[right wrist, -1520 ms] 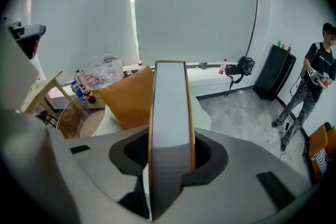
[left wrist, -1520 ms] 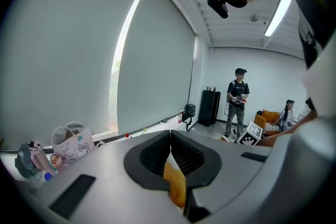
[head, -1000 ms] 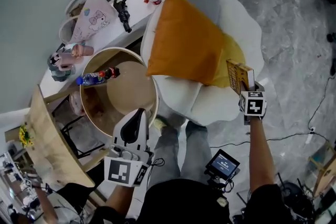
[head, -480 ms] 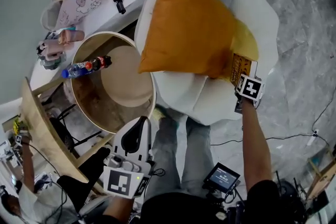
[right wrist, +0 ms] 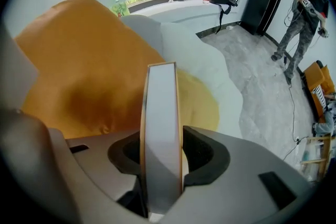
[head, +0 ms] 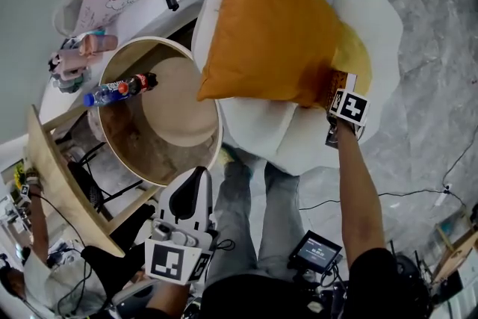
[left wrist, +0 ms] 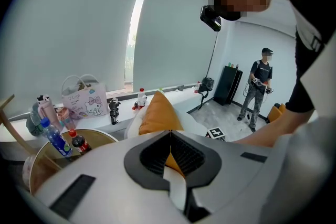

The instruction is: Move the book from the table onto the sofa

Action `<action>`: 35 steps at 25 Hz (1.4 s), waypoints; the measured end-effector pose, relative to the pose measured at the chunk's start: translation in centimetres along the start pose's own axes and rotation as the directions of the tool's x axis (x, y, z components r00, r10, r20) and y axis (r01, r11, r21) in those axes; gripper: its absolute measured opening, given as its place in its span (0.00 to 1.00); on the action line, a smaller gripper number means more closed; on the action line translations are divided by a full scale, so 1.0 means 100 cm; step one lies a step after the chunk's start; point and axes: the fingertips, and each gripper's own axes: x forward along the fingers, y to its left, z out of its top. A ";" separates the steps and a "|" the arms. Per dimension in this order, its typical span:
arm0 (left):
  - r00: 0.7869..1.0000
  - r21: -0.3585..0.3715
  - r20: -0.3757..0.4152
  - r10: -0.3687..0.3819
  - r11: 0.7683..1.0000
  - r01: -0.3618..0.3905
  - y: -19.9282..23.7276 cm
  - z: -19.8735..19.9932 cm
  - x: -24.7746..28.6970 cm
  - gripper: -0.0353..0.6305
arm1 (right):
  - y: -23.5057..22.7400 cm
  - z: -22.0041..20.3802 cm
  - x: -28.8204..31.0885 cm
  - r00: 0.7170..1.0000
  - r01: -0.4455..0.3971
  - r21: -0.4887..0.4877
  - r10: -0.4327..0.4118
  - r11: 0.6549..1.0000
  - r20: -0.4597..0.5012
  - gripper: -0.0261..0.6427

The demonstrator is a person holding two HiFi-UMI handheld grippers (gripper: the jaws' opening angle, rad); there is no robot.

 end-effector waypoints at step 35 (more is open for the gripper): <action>0.949 0.161 0.301 -0.098 0.986 0.051 -0.035 0.153 -0.094 0.07 | 0.022 0.079 -0.290 0.914 -0.173 -0.291 0.264 0.941 0.308 0.39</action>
